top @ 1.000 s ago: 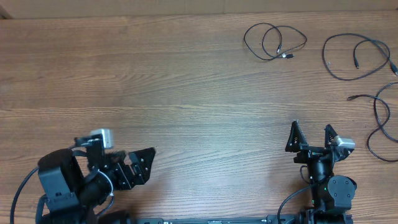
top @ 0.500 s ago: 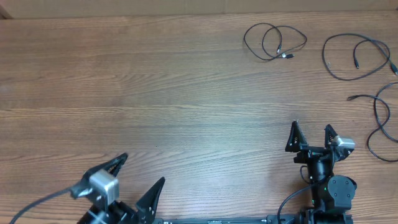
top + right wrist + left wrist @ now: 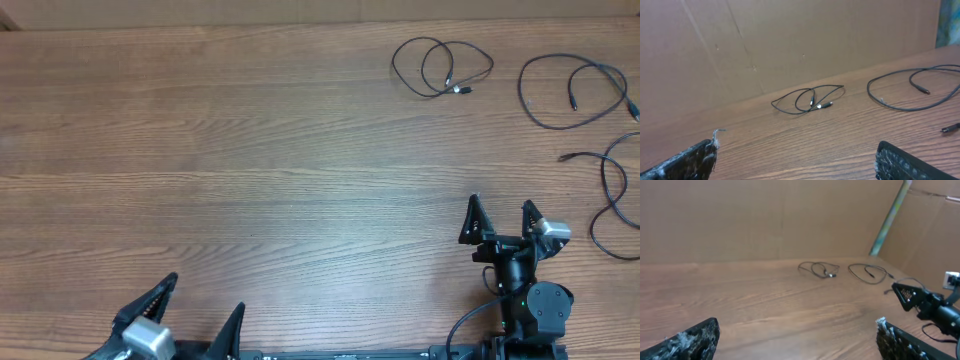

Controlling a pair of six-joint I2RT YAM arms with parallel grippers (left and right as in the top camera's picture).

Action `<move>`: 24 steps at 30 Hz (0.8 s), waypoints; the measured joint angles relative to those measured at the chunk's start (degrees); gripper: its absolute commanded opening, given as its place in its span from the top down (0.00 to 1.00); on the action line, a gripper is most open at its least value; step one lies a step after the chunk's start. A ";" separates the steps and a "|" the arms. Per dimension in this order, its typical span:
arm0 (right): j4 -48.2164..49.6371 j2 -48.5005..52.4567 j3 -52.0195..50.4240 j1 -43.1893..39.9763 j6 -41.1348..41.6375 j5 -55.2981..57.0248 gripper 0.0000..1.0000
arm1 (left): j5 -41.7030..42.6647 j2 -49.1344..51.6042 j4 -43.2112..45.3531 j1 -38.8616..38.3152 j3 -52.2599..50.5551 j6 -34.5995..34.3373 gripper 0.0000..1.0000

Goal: Untangle cables

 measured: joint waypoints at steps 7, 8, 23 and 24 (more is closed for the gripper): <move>-0.02 0.00 0.00 0.02 0.00 -0.02 0.00 | -2.78 -0.07 7.28 2.51 -3.98 2.93 0.00; -0.04 0.00 0.00 0.02 -0.04 0.00 0.00 | -2.99 -0.07 8.37 2.84 -4.81 3.56 0.00; 0.00 0.00 0.00 0.02 0.00 0.00 0.00 | -3.63 -0.07 34.67 3.10 -31.41 7.19 0.00; -0.02 0.00 0.00 0.00 -0.02 0.00 0.00 | -3.65 -0.07 36.59 3.10 -33.46 7.30 0.00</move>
